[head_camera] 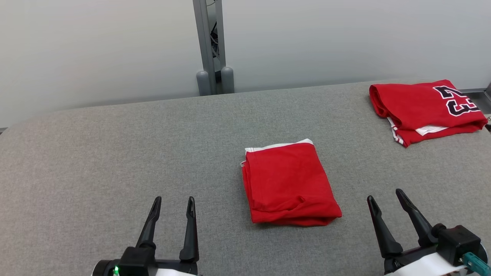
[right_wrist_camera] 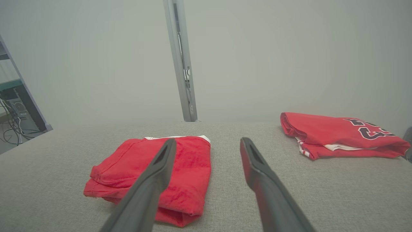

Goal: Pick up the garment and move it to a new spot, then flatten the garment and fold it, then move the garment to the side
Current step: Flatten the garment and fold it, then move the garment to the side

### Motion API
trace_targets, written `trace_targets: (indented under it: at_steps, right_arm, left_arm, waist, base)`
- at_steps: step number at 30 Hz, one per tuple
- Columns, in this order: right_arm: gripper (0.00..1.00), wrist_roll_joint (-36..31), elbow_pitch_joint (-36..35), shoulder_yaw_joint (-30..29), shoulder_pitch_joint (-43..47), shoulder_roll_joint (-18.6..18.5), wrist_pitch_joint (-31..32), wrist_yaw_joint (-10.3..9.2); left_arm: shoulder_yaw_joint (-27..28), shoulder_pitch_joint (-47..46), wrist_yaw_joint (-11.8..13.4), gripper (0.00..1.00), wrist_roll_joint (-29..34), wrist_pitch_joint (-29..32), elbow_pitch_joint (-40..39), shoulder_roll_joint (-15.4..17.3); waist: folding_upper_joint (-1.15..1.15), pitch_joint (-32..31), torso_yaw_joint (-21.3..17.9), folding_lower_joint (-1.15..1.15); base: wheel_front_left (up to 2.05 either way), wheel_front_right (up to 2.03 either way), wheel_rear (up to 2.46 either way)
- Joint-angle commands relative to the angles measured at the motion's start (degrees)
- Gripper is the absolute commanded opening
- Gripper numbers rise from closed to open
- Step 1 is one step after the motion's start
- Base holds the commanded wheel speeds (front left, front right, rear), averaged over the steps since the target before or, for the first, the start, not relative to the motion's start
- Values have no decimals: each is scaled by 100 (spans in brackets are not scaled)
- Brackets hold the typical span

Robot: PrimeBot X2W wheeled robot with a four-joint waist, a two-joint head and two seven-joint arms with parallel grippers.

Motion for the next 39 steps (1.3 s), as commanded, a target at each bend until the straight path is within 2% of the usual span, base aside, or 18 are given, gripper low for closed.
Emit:
trace_targets:
  at_steps: [1,7,11,19,23,24,28,33,39]
  right_arm:
    - [100,24,13,7,27,-35,-24,0]
    - [100,127,151,56,-85,-50,-24,0]
    - [100,468,382,310,-218,-104,-24,0]
    - [100,2223,1299,875,-1140,-362,318,0]
    - [100,3288,1682,1110,-1624,-532,934,0]
    - [100,3288,1682,1110,-1624,-532,934,0]
    - [100,4261,1863,1260,-2010,-787,1489,0]
    - [100,4951,2105,1462,-2330,-1043,1855,0]
    - [100,5324,2300,1850,-2561,-1238,2062,0]
  left_arm:
    - [5,48,24,100,-31,-25,14,21]
    - [-39,27,-5,100,-59,-25,-19,21]
    - [-80,-25,-4,100,-7,-25,-25,21]
    - [-251,-291,-38,100,152,-25,-66,22]
    - [-363,-477,-74,100,202,-25,-22,21]
    - [-363,-477,-74,100,202,-25,-22,21]
    - [-491,-631,-78,100,196,-25,25,20]
    - [-669,-772,4,100,149,-25,55,22]
    - [-808,-933,55,100,127,-25,87,22]
  waist:
    - [0,-9,2,0]
    - [0,-35,-6,0]
    - [0,5,1,0]
    - [0,368,141,0]
    - [0,585,288,0]
    - [0,585,288,0]
    - [0,769,461,0]
    - [0,977,663,0]
    - [0,1175,835,0]
  base:
    - [0,0,0]
    - [0,0,0]
    - [0,0,0]
    - [0,0,0]
    - [0,0,0]
    - [0,0,0]
    - [0,0,0]
    - [0,0,0]
    - [0,0,0]
